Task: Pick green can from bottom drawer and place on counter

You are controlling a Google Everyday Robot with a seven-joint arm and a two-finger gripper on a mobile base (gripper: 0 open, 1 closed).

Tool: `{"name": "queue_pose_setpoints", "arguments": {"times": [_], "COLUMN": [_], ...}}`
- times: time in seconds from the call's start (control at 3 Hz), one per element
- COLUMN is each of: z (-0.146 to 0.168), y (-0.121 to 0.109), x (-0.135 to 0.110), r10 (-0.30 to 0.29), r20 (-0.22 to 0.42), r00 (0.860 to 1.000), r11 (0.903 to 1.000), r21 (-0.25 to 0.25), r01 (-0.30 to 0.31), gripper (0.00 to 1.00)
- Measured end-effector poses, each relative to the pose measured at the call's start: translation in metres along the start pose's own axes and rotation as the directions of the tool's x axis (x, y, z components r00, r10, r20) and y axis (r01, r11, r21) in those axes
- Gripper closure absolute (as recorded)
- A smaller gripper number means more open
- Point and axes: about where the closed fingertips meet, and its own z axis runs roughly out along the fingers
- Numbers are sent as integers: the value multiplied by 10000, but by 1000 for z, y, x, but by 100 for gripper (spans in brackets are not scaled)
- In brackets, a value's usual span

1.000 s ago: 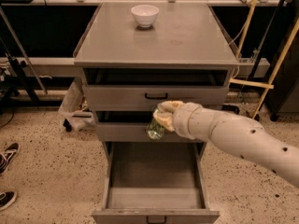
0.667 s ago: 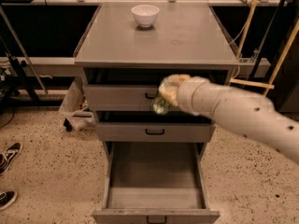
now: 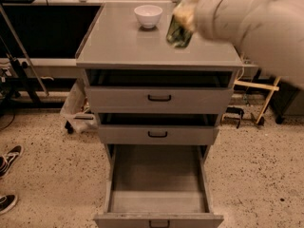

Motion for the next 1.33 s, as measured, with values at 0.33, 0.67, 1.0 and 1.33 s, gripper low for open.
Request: {"name": "queue_pose_setpoints", "arguments": {"times": [0.33, 0.67, 1.0, 1.33], "z": [-22, -20, -10, 36], "y": [-27, -26, -47, -96], "x": [-25, -23, -18, 0], "r10": [-237, -229, -583, -444], "r20": [122, 98, 140, -262], "r00": [9996, 9997, 9982, 9987], "r11": [9978, 9980, 9941, 9890], "r21": [623, 596, 923, 1401], "r01": [229, 222, 568, 476], "gripper": [100, 100, 100, 100]}}
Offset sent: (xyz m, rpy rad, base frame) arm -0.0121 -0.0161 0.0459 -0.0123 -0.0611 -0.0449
